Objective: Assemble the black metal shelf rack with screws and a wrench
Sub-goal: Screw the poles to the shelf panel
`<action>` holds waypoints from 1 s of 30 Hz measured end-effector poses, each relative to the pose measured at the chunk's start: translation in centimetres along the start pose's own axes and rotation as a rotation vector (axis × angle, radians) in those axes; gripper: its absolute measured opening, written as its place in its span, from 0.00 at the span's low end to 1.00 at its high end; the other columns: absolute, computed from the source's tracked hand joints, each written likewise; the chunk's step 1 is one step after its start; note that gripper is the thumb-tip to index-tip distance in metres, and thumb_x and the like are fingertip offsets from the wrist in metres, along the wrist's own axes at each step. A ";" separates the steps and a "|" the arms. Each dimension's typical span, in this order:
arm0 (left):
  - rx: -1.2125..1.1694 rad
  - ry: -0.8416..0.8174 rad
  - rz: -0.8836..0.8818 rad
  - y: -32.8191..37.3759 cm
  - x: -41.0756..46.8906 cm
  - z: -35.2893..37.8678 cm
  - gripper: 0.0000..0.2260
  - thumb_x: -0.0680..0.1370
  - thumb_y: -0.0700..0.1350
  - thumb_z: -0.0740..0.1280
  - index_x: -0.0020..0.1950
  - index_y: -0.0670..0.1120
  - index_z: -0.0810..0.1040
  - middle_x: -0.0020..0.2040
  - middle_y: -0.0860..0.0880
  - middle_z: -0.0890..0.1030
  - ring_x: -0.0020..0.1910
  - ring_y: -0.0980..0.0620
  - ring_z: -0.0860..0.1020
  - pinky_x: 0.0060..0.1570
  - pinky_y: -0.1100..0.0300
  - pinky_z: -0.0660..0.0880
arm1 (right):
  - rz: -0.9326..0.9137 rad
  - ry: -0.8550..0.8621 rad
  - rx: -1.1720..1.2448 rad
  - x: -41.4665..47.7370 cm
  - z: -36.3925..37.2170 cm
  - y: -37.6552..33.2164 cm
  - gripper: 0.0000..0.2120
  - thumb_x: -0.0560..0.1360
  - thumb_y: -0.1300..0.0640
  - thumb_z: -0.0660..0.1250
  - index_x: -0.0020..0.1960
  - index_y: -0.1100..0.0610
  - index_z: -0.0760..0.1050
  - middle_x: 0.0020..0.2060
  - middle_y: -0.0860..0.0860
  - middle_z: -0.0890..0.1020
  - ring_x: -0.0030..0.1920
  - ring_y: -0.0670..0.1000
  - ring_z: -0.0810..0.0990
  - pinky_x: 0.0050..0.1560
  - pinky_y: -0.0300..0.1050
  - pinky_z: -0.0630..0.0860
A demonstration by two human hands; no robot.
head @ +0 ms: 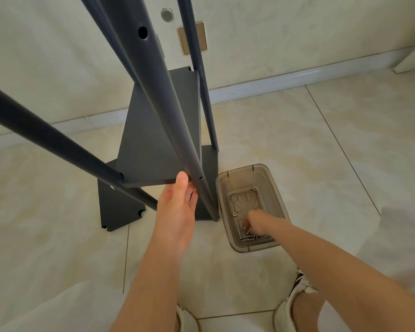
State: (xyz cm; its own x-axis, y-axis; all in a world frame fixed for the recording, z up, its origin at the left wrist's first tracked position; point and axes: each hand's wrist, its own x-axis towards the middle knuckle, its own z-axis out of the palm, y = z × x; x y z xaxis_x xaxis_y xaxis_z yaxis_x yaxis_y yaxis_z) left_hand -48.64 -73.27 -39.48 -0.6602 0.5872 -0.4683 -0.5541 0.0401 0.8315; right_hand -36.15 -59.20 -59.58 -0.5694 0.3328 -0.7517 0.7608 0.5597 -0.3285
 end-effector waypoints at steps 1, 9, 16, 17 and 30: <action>-0.004 0.000 -0.009 0.0 0.1 0.0 0.10 0.84 0.52 0.59 0.59 0.49 0.76 0.53 0.55 0.86 0.62 0.55 0.79 0.75 0.53 0.65 | -0.014 -0.012 -0.031 0.2 0.3 -0.1 0.16 0.78 0.68 0.61 0.64 0.62 0.77 0.60 0.60 0.79 0.59 0.60 0.79 0.61 0.51 0.76; 0.017 -0.011 0.014 -0.2 0.2 -0.1 0.10 0.84 0.52 0.57 0.55 0.51 0.76 0.49 0.58 0.86 0.58 0.58 0.81 0.72 0.56 0.67 | -0.072 -0.022 -0.312 1.4 1.5 -0.8 0.17 0.76 0.73 0.59 0.63 0.64 0.75 0.61 0.63 0.77 0.60 0.61 0.78 0.58 0.53 0.75; 0.002 -0.027 0.042 -0.4 0.2 -0.3 0.16 0.73 0.57 0.63 0.56 0.52 0.77 0.51 0.57 0.86 0.59 0.57 0.81 0.72 0.55 0.67 | -0.104 -0.038 -0.486 1.6 1.5 -0.9 0.18 0.78 0.71 0.60 0.67 0.63 0.71 0.65 0.62 0.76 0.64 0.62 0.76 0.61 0.56 0.75; 0.001 -0.031 0.047 -0.4 0.2 -0.3 0.17 0.71 0.58 0.64 0.56 0.52 0.77 0.52 0.57 0.86 0.60 0.57 0.81 0.73 0.55 0.67 | -0.108 -0.036 -0.502 1.6 1.5 -0.9 0.18 0.78 0.71 0.60 0.67 0.63 0.71 0.65 0.62 0.75 0.64 0.62 0.76 0.61 0.56 0.76; 0.051 -0.063 0.032 0.1 -0.2 0.0 0.10 0.84 0.51 0.59 0.56 0.49 0.77 0.51 0.57 0.86 0.57 0.60 0.82 0.72 0.56 0.67 | -0.045 0.408 -0.082 -2.3 -0.8 -1.9 0.14 0.75 0.56 0.67 0.59 0.56 0.71 0.47 0.53 0.80 0.46 0.55 0.81 0.43 0.47 0.78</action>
State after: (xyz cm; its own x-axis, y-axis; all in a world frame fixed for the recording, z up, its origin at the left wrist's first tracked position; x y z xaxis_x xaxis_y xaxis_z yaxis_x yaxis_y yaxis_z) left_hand -48.56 -73.33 -39.33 -0.6433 0.6384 -0.4226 -0.5054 0.0605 0.8608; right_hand -36.51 -60.42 -56.75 -0.6908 0.5710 -0.4436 0.7144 0.6336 -0.2969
